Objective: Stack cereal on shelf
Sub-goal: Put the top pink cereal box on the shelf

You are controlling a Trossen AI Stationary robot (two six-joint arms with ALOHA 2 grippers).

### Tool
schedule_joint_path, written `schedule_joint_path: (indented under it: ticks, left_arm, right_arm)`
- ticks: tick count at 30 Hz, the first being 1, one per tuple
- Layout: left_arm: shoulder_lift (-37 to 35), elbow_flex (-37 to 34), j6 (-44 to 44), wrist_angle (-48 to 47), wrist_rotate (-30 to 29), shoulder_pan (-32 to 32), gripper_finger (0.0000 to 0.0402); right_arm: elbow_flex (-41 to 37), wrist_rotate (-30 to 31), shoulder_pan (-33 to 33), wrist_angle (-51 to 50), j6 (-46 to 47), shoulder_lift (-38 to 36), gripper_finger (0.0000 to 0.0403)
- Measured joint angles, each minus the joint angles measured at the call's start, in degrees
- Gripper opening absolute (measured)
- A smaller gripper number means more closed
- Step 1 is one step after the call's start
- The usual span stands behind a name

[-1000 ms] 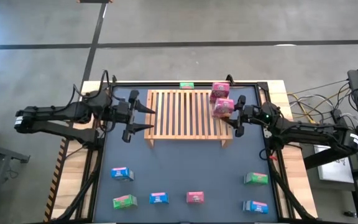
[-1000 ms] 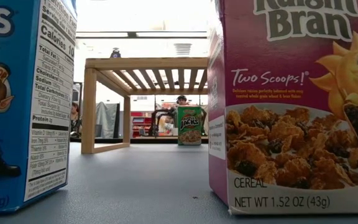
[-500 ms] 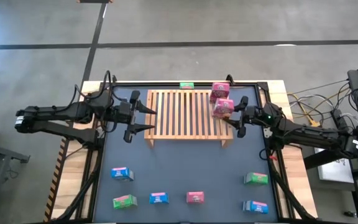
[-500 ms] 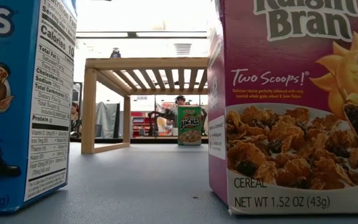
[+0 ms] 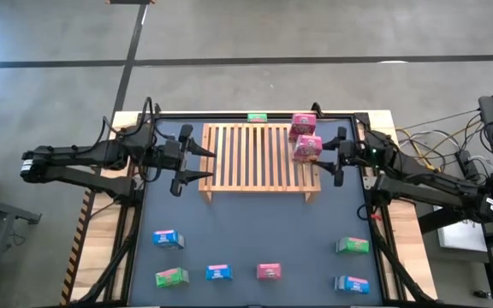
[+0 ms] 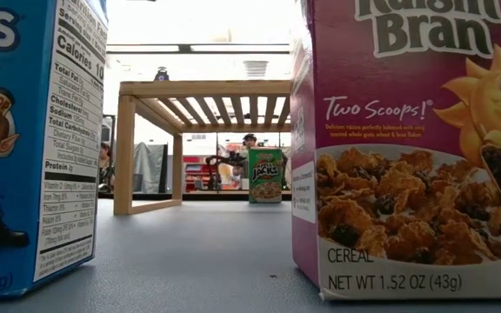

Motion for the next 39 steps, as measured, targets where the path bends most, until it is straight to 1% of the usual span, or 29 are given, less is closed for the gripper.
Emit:
schedule_joint_path:
  ticks: [3, 7, 13, 20, 22, 27, 32, 35, 39]
  left_arm:
    - [-0.02, 0.0, 0.02, 0.0, 0.0, 0.02, 0.0219]
    - [-0.02, 0.0, 0.02, -0.08, 0.02, 0.02, 0.0219]
    - [-0.02, 0.0, 0.03, -0.38, 0.02, 0.01, 0.0219]
    - [-0.04, 0.0, 0.2, -1.24, 0.04, 0.02, 0.0219]
    - [-0.04, 0.0, 0.2, -1.59, 0.04, 0.02, 0.0219]
    - [-0.04, 0.0, 0.2, -2.48, 0.04, 0.02, 0.0219]
    - [-0.04, 0.0, 0.22, -3.07, 0.03, 0.01, 0.0219]
    - [-0.04, 0.0, 0.22, -3.13, 0.02, 0.0, 0.0219]
    - [-0.04, 0.0, 0.74, -3.07, 0.02, 0.01, 0.0219]
  right_arm:
    - [0.21, 0.09, 0.01, -0.07, 0.31, -0.02, 0.0235]
    - [-0.86, 3.06, 0.01, -0.77, 0.68, -0.06, 0.0235]
    - [-1.26, 3.13, 0.01, -1.28, 3.34, -0.07, 0.0235]
    - [-0.09, 4.55, 0.01, -5.59, 5.7, -0.11, 0.0235]
    - [0.67, 4.63, 0.01, -7.58, 6.43, -0.26, 0.0235]
    - [3.12, 7.66, 0.01, -13.65, 8.16, -1.55, 0.0235]
    - [6.41, 9.06, 0.03, -18.69, 10.2, -3.02, 0.0235]
    - [7.97, 9.68, 0.03, -20.56, 10.25, -3.52, 0.0235]
    - [9.43, 13.25, 0.03, -21.64, 10.29, -3.57, 0.0235]
